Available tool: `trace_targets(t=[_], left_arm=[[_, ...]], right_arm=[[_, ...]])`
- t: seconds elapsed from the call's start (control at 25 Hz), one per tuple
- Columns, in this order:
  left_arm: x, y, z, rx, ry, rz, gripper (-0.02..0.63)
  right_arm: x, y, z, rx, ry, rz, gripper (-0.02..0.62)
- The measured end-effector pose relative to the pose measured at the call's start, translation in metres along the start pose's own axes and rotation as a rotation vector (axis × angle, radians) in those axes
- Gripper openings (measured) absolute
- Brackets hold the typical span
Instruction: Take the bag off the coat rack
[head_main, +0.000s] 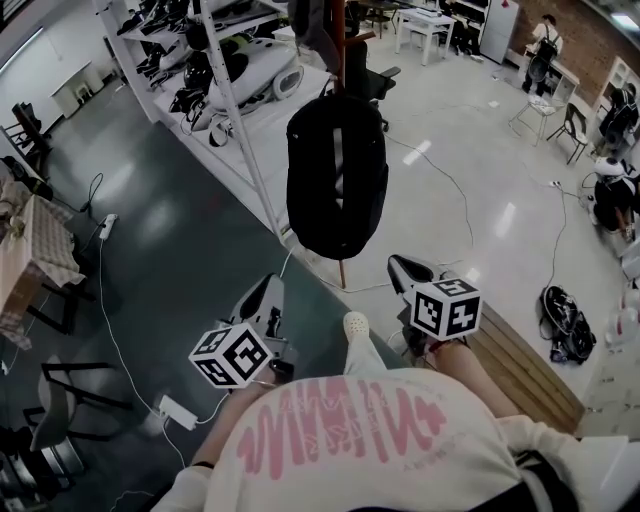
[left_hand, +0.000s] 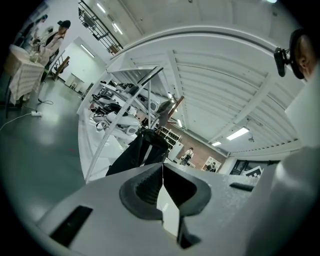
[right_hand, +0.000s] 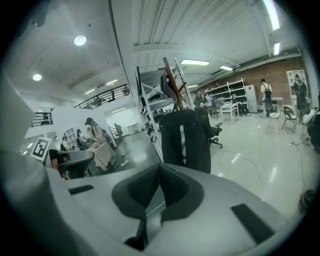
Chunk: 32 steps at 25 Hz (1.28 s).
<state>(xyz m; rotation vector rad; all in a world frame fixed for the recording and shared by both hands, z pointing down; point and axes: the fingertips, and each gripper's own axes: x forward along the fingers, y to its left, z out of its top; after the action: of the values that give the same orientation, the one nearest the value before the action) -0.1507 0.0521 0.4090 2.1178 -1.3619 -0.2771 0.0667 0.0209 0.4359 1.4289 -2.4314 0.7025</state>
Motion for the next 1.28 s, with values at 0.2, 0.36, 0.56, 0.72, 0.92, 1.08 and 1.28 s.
trace_targets(t=[0.2,0.36,0.56,0.72,0.92,1.08,1.28], left_arm=[[0.026,0.007,0.011,-0.022,-0.023,0.023,0.005],[0.043,0.008,0.023,-0.007,-0.035,0.036,0.005],[0.057,0.013,0.033,0.015,-0.044,0.053,0.005],[0.065,0.030,0.034,0.004,-0.039,0.084,0.005],[0.082,0.041,0.043,0.000,-0.055,0.111,0.005],[0.101,0.046,0.053,0.001,-0.070,0.122,0.005],[0.122,0.056,0.067,-0.022,-0.107,0.168,0.005]], right_arm=[[0.025,-0.017,0.016,-0.009,0.010,0.017,0.006],[0.040,-0.028,0.033,0.004,-0.001,0.036,0.006],[0.061,-0.038,0.050,0.019,-0.029,0.051,0.006],[0.078,-0.045,0.053,0.026,-0.028,0.054,0.006],[0.099,-0.055,0.062,0.021,-0.005,0.055,0.006],[0.115,-0.068,0.075,0.018,0.002,0.055,0.006],[0.135,-0.087,0.091,0.015,0.015,0.058,0.006]])
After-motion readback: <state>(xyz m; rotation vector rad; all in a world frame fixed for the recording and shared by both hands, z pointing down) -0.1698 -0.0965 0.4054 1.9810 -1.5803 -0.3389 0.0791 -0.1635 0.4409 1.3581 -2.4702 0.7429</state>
